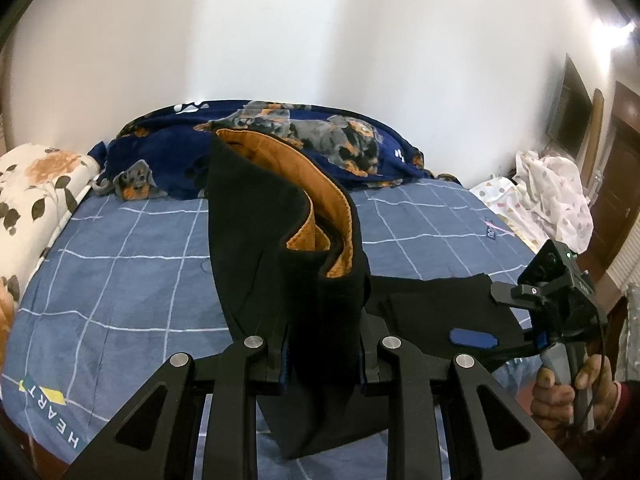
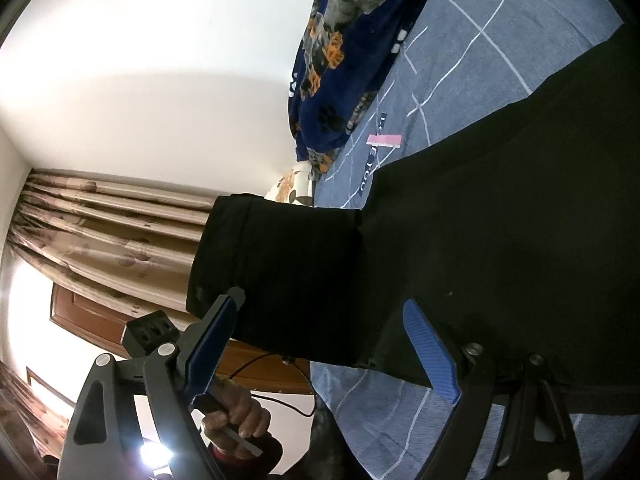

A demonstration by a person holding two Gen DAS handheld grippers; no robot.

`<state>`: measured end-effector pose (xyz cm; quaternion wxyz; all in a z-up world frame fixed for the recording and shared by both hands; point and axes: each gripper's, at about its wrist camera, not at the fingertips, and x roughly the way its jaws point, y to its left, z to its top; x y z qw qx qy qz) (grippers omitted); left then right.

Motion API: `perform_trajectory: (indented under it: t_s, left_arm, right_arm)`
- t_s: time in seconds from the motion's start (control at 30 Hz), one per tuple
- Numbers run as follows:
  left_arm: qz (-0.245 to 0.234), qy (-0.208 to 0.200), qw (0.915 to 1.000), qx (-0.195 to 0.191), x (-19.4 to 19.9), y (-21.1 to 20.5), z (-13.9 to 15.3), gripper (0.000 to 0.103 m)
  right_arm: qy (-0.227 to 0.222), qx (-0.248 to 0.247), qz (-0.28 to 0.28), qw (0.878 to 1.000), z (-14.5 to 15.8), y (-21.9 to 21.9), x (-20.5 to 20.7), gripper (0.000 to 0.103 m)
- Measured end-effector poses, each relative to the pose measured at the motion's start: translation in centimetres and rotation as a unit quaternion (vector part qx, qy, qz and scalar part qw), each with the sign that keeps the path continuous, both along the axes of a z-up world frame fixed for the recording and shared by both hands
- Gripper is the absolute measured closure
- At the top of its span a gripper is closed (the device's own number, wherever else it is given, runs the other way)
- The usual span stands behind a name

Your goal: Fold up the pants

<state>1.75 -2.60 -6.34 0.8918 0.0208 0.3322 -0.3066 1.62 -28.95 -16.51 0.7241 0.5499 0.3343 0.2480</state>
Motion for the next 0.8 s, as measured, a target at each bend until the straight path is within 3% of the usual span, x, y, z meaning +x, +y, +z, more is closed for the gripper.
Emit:
perform_trajectory:
  t_s: [0.8]
  left_arm:
    - [-0.030,-0.010,0.9995,0.005,-1.4,-1.9,0.4,0.079]
  right_arm:
    - [-0.006,0.012,-0.004,1.000,-0.1,0.0,0.2,0.017]
